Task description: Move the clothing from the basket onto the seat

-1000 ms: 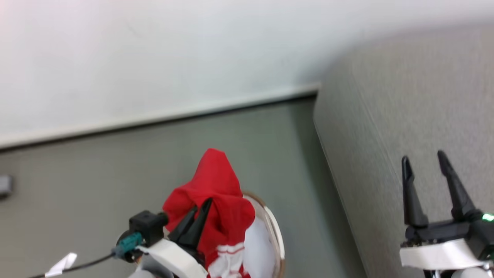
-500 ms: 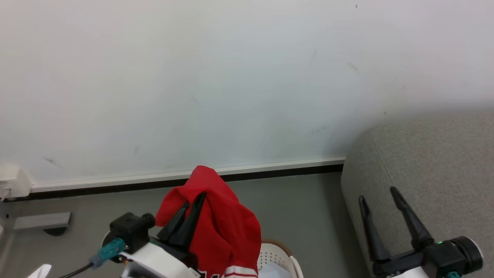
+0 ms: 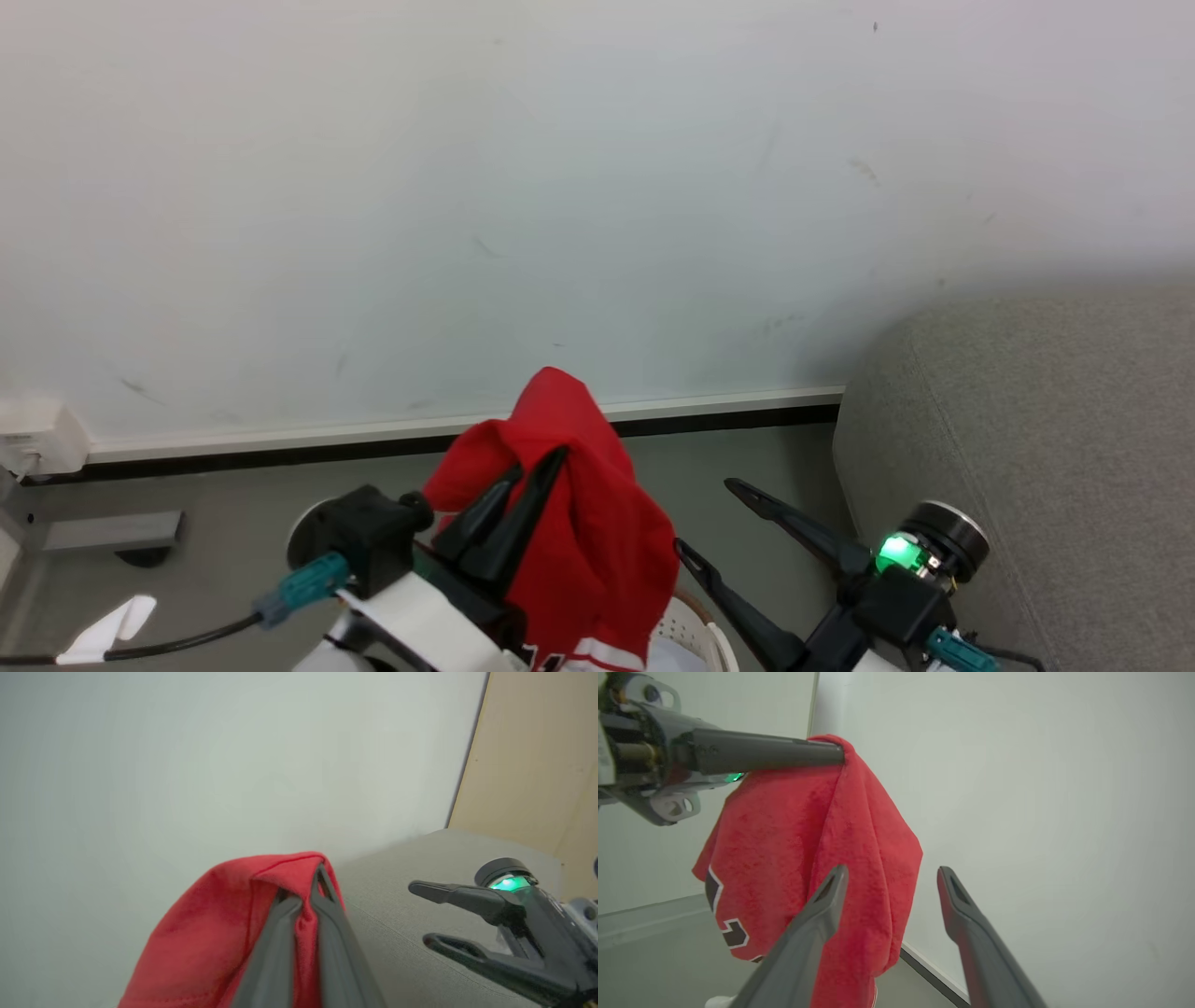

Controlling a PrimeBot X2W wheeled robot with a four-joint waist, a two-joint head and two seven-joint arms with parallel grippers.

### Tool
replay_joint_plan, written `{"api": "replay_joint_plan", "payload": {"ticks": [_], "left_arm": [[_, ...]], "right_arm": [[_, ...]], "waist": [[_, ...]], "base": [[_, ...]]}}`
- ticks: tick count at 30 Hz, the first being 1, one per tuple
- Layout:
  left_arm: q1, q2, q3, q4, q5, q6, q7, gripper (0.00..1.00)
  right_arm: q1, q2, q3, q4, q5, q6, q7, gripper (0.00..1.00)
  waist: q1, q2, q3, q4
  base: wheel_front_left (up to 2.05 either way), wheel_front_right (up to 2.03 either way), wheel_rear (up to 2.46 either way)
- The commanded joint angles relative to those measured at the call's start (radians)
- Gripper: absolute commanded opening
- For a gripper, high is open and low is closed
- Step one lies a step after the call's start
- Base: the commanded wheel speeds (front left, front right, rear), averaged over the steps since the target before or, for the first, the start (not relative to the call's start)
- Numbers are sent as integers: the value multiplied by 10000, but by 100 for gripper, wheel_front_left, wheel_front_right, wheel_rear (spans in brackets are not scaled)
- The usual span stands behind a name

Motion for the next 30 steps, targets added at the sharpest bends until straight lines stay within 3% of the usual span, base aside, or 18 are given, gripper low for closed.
{"api": "replay_joint_plan", "payload": {"ticks": [1,9,14,15,16,17,22,23,24,25,26,30], "left_arm": [[-222,-86,-189,-123,116,-124,86,0],[-502,-571,-932,-275,153,-464,258,0],[-474,-766,-1268,-234,-14,-624,317,0],[-462,-777,-1299,-199,-19,-640,305,0],[-449,-775,-1327,-160,-15,-644,287,0],[-429,-780,-1341,-131,-25,-642,272,0],[-333,-690,-1273,38,-43,-541,163,0],[-324,-672,-1236,76,1,-494,137,13],[-322,-629,-1198,126,92,-412,96,38],[-300,-597,-1146,190,166,-303,92,80],[-273,-572,-1124,239,231,-222,90,100],[-234,-524,-1058,413,352,-60,-38,100]], "right_arm": [[-661,-232,555,163,277,-21,-24,100],[-2292,-231,2345,921,1028,-21,-24,100],[-2588,-46,2746,1269,1620,-21,-24,100],[-2633,-19,2812,1342,1775,-21,-24,45],[-2668,12,2891,1408,2025,-21,-24,16],[-2716,23,2962,1431,2172,-21,-24,0],[-2778,33,2840,1369,2688,-21,-27,0],[-2753,11,2770,1356,2723,-21,-27,0],[-2718,-15,2666,1338,2750,-21,-27,0],[-2672,-45,2550,1329,2759,-21,-27,0],[-2616,-88,2466,1348,2753,-21,-27,0],[-2477,-246,2118,1337,2593,-26,-27,0]], "waist": [[1,0,34,28],[1,0,55,86],[1,0,28,141],[1,0,26,151],[1,0,29,156],[1,0,33,160],[1,0,75,122],[1,0,88,101],[1,0,102,73],[1,0,115,39],[1,0,130,2],[1,0,210,-199]], "base": [[0,0,0],[0,0,0],[0,0,0],[0,0,0],[0,0,0],[0,0,0],[0,0,0],[0,0,0],[0,0,0],[0,0,0],[0,0,0],[0,0,0]]}}
